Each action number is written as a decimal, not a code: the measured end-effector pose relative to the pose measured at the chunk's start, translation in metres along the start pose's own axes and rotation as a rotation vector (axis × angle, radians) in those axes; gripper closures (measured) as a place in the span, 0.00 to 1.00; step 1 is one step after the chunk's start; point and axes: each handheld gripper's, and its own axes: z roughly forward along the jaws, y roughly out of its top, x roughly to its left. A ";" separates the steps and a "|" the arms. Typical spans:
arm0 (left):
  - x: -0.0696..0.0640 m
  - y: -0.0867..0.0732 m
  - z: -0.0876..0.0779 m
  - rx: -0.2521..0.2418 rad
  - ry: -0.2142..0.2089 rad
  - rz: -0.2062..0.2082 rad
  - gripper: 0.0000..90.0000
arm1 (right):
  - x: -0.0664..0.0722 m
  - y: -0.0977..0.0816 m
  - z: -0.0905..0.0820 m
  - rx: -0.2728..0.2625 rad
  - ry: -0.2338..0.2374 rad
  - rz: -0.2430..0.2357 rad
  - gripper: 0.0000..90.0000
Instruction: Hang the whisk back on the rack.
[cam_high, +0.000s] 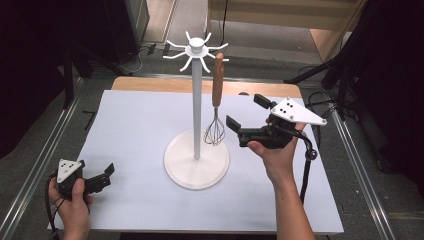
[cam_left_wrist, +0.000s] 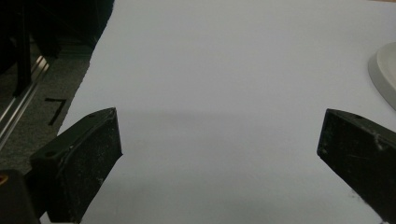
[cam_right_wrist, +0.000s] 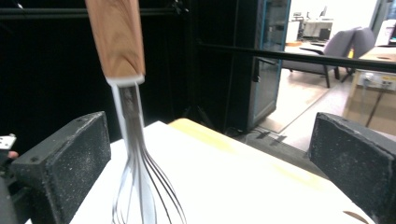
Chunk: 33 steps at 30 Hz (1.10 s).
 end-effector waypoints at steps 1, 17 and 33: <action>0.000 0.000 0.000 0.000 0.000 0.001 0.00 | -0.002 -0.003 -0.001 0.004 -0.011 -0.005 0.00; -0.001 0.000 0.000 0.002 0.000 0.008 0.00 | -0.021 -0.050 -0.015 0.065 -0.118 0.038 0.00; -0.001 0.000 0.000 0.004 0.004 0.013 0.00 | -0.036 -0.098 -0.033 0.129 -0.182 0.084 0.00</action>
